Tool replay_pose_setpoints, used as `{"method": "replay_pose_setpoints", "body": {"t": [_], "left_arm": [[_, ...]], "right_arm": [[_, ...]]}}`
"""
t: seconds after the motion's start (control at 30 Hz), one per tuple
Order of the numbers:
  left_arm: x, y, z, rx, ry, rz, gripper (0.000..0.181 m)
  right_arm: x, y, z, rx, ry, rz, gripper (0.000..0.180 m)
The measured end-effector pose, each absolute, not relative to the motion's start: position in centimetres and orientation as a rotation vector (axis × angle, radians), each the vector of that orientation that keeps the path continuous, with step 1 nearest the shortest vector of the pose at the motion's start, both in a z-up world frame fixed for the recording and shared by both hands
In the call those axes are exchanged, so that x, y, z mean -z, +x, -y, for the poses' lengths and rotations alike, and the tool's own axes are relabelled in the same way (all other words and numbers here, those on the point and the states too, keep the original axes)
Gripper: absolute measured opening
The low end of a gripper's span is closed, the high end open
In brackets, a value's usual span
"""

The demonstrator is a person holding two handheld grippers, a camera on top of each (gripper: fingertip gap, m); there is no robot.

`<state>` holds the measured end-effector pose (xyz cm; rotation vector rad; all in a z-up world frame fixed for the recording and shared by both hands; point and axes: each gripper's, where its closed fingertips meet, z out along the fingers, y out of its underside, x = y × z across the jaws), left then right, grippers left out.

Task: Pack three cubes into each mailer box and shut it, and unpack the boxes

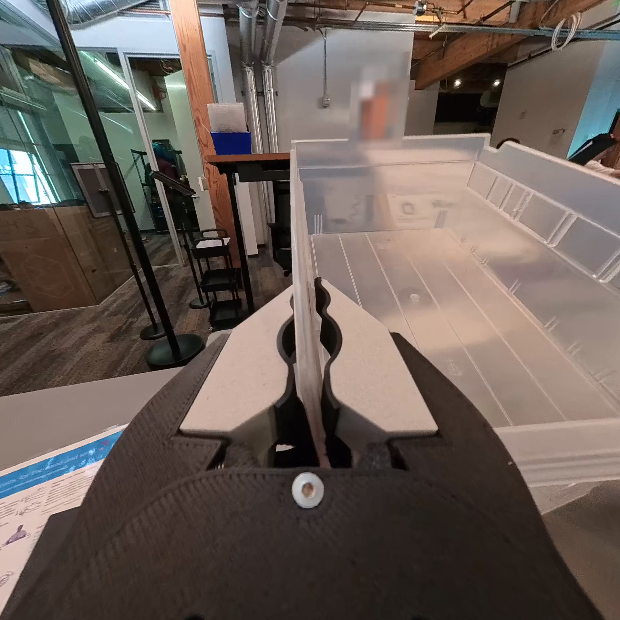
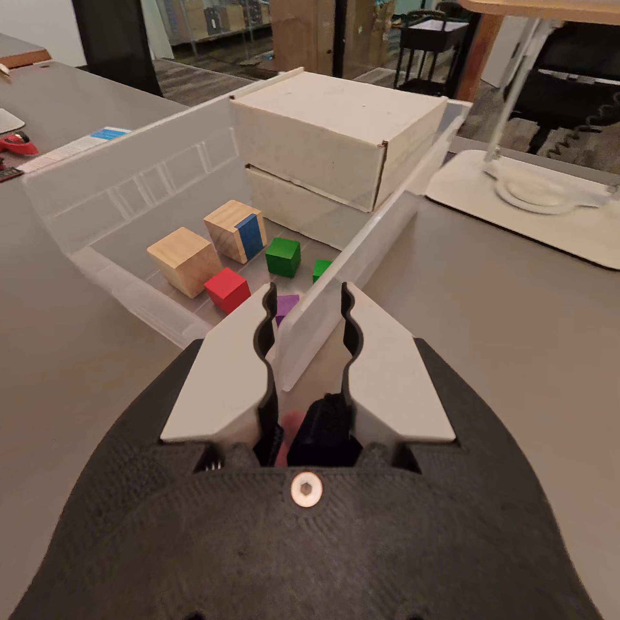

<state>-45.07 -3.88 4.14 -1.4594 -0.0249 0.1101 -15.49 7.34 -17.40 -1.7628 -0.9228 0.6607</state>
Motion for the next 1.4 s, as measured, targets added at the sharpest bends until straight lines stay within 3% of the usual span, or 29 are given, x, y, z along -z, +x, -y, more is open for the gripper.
{"method": "replay_pose_setpoints", "body": {"t": [0.53, 0.67, 0.77, 0.97, 1.23, 1.33, 1.4], "left_arm": [[-4.3, -46.0, 4.2, -0.091, -1.439, 0.065, 0.004], [-4.1, -45.5, 3.9, -0.091, -1.450, 0.057, 0.004], [-4.1, -44.9, 3.6, -0.087, -1.454, 0.042, 0.004], [-3.7, -41.2, 1.5, -0.042, -1.474, -0.039, 0.003], [-0.6, -29.1, -3.8, -0.003, -1.578, -0.276, 0.003], [1.8, -23.4, -6.5, 0.025, -1.605, -0.358, 0.003], [3.5, -19.9, -8.3, 0.034, -1.634, -0.395, 0.003]], "right_arm": [[17.6, -26.8, -4.6, -0.715, -1.702, 0.997, 0.042], [17.5, -28.7, -3.9, -0.742, -1.683, 1.040, 0.047], [16.8, -28.5, -3.4, -0.783, -1.663, 1.062, 0.066], [13.6, -22.2, -4.6, -0.762, -1.602, 1.051, 0.073], [9.9, -4.1, -7.0, -0.794, -1.586, 0.778, 0.068], [9.7, 1.9, -6.7, -0.777, -1.581, 0.730, 0.096], [8.7, 5.6, -6.1, -0.812, -1.558, 0.634, 0.100]]}}
